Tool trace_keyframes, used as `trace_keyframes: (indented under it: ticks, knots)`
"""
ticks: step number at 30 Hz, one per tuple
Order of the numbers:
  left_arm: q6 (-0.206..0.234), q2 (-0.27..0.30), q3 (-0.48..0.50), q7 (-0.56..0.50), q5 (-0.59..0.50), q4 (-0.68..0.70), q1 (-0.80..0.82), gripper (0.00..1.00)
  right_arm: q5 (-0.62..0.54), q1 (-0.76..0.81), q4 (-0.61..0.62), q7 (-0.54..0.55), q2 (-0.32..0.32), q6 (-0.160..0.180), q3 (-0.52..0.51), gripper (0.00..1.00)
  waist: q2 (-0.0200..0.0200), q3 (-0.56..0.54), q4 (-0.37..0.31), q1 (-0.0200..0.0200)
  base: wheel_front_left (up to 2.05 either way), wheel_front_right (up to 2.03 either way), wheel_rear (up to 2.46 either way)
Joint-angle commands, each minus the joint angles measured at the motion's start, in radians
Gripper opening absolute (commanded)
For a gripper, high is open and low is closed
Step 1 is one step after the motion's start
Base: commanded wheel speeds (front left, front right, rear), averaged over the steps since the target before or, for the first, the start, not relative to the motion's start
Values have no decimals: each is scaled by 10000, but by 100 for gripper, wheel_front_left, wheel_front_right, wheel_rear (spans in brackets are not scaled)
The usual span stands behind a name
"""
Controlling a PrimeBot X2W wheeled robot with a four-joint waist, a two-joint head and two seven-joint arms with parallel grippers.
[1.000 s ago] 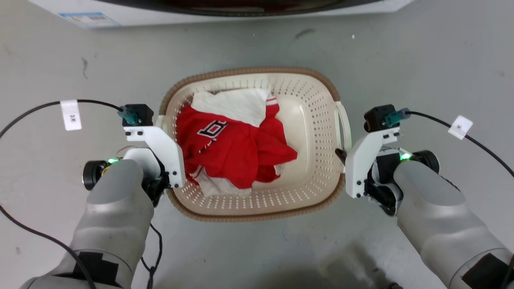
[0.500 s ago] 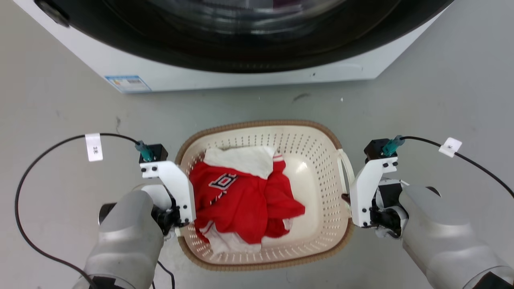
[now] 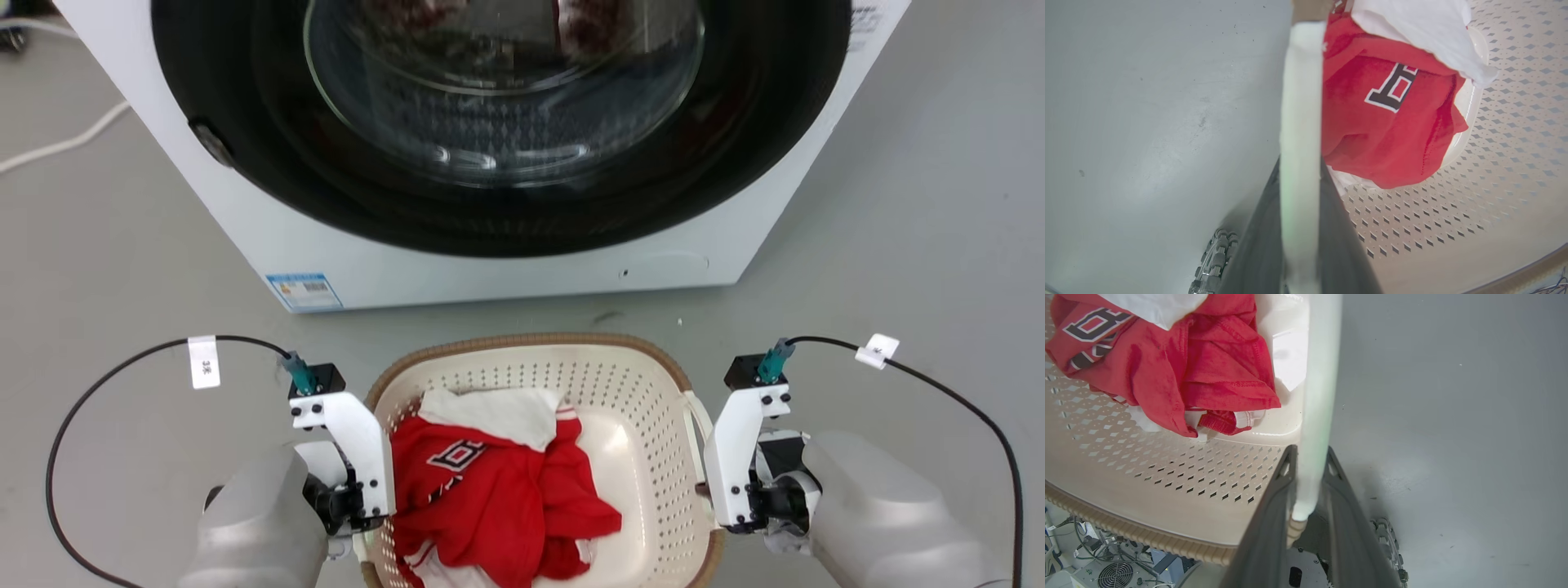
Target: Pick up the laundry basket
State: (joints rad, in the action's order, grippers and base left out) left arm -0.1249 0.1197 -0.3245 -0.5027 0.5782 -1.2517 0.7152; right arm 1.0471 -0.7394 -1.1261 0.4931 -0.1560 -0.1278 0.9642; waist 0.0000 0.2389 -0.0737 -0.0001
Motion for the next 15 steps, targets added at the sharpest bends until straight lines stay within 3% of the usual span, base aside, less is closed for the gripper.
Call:
trace_keyframes:
  ticks: [1,15]
  knots:
    - [-92,-104,-83,-117,161,126,-172,0,138,161,-5,180,268,-52,68,0,0,-640,-18,1,0,0,0]
    - [-82,-63,-635,-747,817,118,-866,0,670,386,-649,981,206,-43,145,0,0,-2281,33,1,0,0,0]
